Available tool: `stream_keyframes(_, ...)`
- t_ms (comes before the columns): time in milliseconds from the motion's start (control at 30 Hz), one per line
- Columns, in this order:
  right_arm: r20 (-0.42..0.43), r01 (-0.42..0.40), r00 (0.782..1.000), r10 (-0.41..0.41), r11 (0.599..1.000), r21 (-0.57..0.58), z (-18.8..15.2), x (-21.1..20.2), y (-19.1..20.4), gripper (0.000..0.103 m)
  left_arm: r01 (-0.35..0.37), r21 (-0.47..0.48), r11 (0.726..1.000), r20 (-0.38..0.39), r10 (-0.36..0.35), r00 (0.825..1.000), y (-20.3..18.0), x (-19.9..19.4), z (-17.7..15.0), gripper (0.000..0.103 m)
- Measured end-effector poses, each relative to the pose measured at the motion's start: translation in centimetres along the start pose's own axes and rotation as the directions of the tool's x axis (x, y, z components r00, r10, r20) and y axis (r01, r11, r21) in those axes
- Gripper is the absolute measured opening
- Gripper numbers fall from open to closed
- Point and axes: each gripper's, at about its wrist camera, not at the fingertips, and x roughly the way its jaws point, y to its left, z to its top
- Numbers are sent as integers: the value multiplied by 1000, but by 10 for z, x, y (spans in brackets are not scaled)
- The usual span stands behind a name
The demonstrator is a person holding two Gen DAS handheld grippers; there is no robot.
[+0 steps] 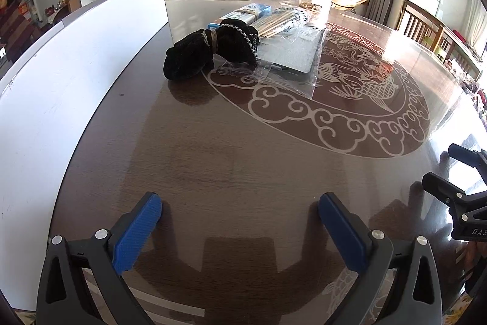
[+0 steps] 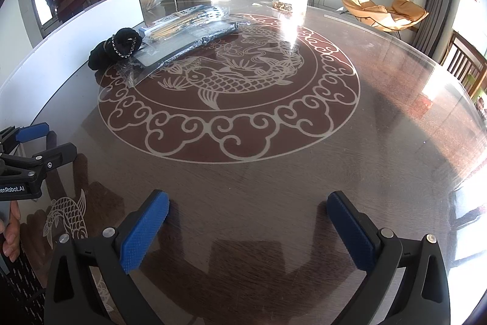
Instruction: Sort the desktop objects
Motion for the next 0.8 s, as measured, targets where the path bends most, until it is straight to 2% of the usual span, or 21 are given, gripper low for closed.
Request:
stream_keyframes(333, 0, 0, 1000, 0, 1000, 0, 0, 0, 0, 103, 1, -6, 1000, -12, -1, 1000, 6, 0, 2, 103)
stream_keyframes(800, 0, 0, 1000, 0, 1000, 0, 0, 0, 0, 103, -20, -33, 999, 9, 20, 1000, 11, 3, 5, 103)
